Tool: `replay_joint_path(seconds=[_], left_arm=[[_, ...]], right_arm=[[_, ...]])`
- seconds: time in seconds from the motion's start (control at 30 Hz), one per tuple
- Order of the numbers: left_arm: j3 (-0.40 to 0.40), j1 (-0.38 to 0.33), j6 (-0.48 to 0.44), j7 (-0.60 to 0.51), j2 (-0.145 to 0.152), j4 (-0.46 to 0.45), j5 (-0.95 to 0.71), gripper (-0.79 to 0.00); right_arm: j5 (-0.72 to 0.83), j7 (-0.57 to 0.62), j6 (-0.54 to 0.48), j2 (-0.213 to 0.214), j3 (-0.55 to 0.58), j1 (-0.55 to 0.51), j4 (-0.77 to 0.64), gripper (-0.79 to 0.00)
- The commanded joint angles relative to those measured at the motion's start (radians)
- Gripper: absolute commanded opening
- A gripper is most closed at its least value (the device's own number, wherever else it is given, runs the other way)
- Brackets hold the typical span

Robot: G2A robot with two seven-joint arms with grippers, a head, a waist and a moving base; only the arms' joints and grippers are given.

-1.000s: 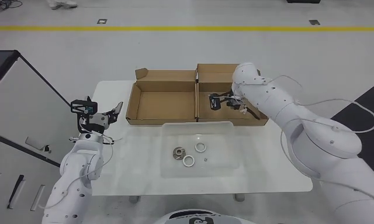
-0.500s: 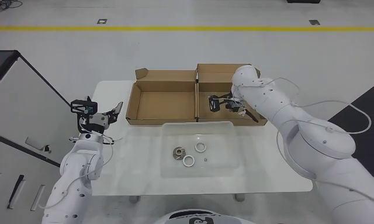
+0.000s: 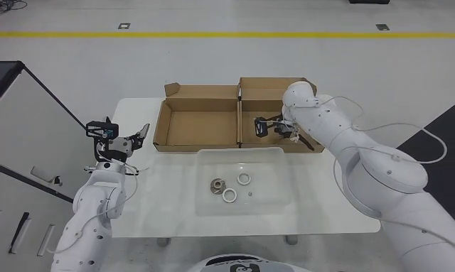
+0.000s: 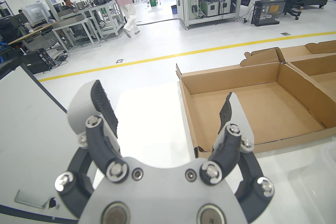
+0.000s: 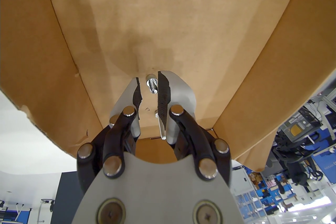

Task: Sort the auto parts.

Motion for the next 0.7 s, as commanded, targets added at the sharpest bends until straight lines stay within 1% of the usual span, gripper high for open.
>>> replay_joint_path(seconds=[0.0,0.1,0.17,0.23,0.27,0.3,0.33,0.5,0.67], left_arm=[[0.0,0.0,0.0,0.0,0.0,0.0,0.0,0.0],[0.0,0.0,0.0,0.0,0.0,0.0,0.0,0.0],[0.0,0.0,0.0,0.0,0.0,0.0,0.0,0.0],[0.0,0.0,0.0,0.0,0.0,0.0,0.0,0.0],[0.0,0.0,0.0,0.0,0.0,0.0,0.0,0.0],[0.0,0.0,0.0,0.0,0.0,0.0,0.0,0.0],[0.0,0.0,0.0,0.0,0.0,0.0,0.0,0.0],[0.0,0.0,0.0,0.0,0.0,0.0,0.0,0.0],[0.0,0.0,0.0,0.0,0.0,0.0,0.0,0.0]], right_arm=[[-0.005,-0.007,0.0,-0.001,0.0,0.001,0.003,-0.539],[-0.009,-0.02,0.0,-0.003,0.0,0.007,0.007,-0.483],[-0.009,-0.031,0.0,-0.003,0.0,0.013,0.009,-0.474],[-0.012,-0.042,0.0,-0.003,0.0,0.023,0.003,-0.419],[-0.012,-0.048,0.0,-0.003,0.0,0.028,0.001,-0.256],[-0.017,-0.052,0.0,-0.002,0.0,0.033,-0.002,-0.172],[-0.015,-0.062,0.0,0.0,0.0,0.041,-0.005,0.0],[-0.016,-0.111,0.0,0.015,0.0,0.09,-0.045,0.0],[0.0,-0.139,0.0,0.048,0.0,0.118,-0.12,0.0]])
